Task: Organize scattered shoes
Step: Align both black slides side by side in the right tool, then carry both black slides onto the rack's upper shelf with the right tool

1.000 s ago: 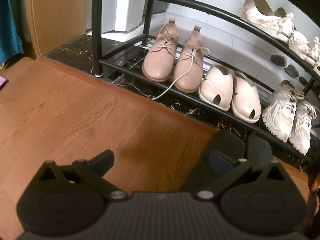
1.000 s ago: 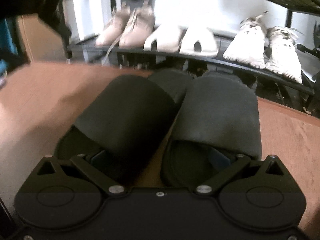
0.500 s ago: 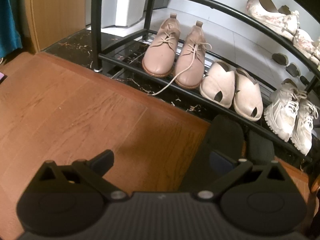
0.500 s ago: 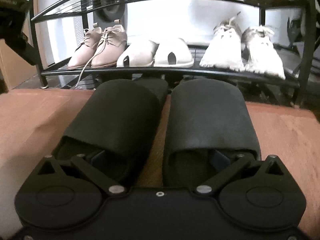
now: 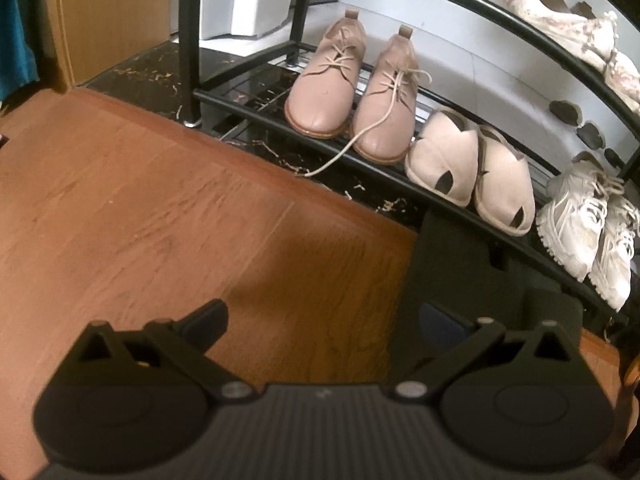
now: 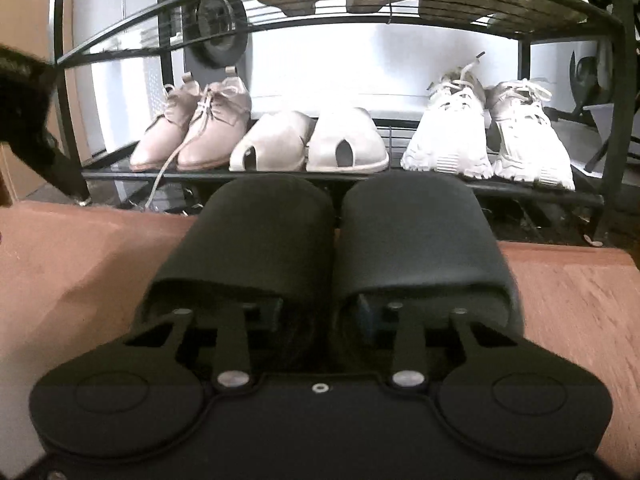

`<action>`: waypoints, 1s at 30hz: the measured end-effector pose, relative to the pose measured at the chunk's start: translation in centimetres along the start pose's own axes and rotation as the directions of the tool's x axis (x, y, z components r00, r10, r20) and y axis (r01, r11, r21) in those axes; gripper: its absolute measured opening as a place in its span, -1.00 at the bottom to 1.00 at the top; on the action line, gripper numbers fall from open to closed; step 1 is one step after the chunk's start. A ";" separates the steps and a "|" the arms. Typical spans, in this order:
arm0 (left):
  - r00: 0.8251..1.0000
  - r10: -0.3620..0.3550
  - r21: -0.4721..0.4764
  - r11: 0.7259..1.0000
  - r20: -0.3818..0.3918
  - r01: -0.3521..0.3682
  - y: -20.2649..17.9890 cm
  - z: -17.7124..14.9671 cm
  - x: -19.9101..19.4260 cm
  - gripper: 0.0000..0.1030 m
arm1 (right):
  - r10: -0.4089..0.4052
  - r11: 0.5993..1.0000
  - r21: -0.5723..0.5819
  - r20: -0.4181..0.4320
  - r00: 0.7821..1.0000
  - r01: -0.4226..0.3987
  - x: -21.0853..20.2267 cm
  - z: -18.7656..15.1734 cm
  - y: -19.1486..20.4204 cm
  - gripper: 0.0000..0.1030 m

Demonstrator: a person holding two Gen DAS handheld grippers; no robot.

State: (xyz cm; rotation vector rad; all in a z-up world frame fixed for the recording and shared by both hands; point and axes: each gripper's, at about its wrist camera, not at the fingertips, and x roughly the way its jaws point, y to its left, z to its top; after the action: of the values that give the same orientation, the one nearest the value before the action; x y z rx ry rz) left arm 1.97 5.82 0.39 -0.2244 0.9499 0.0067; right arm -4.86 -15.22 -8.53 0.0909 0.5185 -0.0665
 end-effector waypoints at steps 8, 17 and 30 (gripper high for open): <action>1.000 0.016 -0.036 0.999 0.012 -0.016 0.7 0.1 -0.4 0.99 | 0.008 0.994 0.113 -0.082 0.997 0.001 -4.0 1.1 -0.7 -0.46; 0.999 0.039 -0.074 0.997 0.030 -0.037 1.5 0.0 -1.6 0.99 | 0.046 0.969 0.248 -0.122 0.991 -0.015 -12.9 2.7 -2.0 -0.45; 0.996 0.087 -0.140 0.987 0.024 -0.083 2.4 0.3 -1.6 0.99 | 0.173 0.974 0.086 0.308 0.936 -0.208 -23.9 9.5 2.5 -0.43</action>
State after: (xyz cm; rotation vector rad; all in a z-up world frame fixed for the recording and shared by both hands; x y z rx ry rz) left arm 0.97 8.40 1.40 -0.3115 0.9296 0.1548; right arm -20.67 -12.78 11.73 0.2422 0.2004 0.0793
